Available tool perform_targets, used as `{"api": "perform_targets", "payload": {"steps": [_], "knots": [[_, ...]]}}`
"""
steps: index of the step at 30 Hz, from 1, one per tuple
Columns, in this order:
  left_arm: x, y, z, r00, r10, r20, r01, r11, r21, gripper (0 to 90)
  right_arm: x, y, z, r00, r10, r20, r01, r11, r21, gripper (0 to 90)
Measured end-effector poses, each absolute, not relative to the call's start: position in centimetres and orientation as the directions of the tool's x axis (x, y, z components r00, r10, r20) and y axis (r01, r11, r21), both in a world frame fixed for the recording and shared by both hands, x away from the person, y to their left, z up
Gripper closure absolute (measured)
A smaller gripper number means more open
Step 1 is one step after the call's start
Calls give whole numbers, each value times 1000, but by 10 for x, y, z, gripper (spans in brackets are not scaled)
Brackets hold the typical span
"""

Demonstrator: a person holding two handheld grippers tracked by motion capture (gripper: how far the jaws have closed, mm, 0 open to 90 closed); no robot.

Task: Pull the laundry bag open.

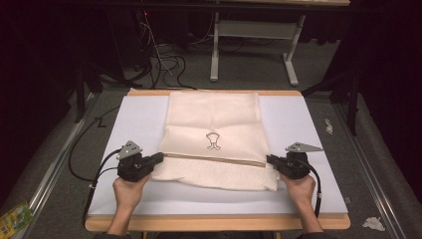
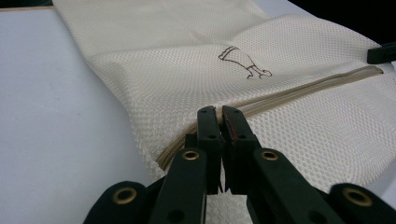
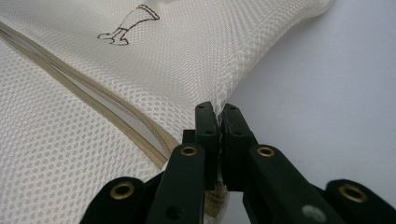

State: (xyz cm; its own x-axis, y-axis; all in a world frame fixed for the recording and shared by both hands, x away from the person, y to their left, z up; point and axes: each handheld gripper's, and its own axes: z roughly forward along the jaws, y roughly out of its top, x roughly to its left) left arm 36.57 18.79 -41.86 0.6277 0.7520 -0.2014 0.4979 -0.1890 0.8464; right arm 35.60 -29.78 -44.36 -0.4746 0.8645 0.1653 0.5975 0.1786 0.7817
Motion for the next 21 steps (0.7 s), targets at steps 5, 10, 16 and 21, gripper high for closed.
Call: {"api": "perform_targets", "payload": {"steps": [5,10,16,21], "knots": [[366,188,-419,629,750,-203,496,-187,848,870,356,-298,-443,-475,864,167,595,176,784,884],[367,189,-419,622,758,-198,498,-188,846,870,356,-301,-443,-469,868,162,591,173,788,885],[367,190,-418,621,758,-201,497,-182,849,870,355,-303,-442,-466,870,164,591,168,789,885],[368,190,-418,621,758,-202,500,-184,846,870,355,-305,-442,-463,870,169,591,160,790,885]]}}
